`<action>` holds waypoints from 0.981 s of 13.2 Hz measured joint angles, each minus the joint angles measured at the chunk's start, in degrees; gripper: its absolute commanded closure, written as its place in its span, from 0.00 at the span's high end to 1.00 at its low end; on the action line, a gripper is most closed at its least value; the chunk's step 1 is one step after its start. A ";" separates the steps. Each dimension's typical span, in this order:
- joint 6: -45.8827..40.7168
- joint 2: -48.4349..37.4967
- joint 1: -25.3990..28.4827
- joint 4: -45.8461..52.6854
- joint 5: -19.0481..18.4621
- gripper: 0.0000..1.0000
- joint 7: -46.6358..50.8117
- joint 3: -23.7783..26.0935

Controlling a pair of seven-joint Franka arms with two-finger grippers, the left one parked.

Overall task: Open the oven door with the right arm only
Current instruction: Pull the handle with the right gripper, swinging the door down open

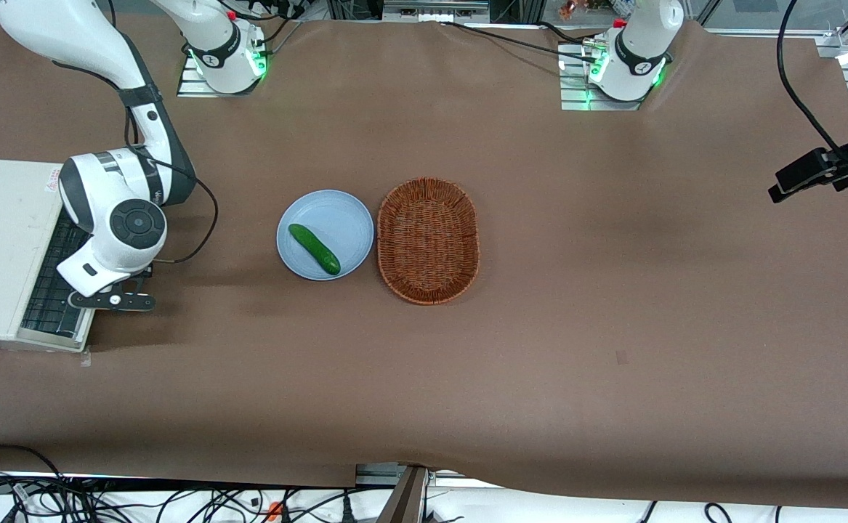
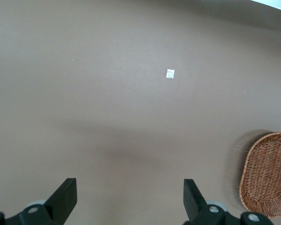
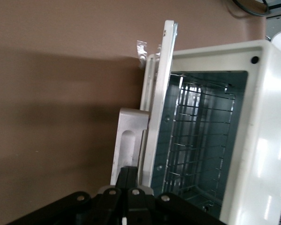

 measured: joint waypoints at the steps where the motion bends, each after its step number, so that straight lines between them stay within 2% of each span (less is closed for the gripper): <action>1: 0.90 0.42 0.08 -0.07 0.35 0.00 0.20 0.18; 13: 12.90 11.92 -0.55 1.79 1.90 0.00 3.98 1.13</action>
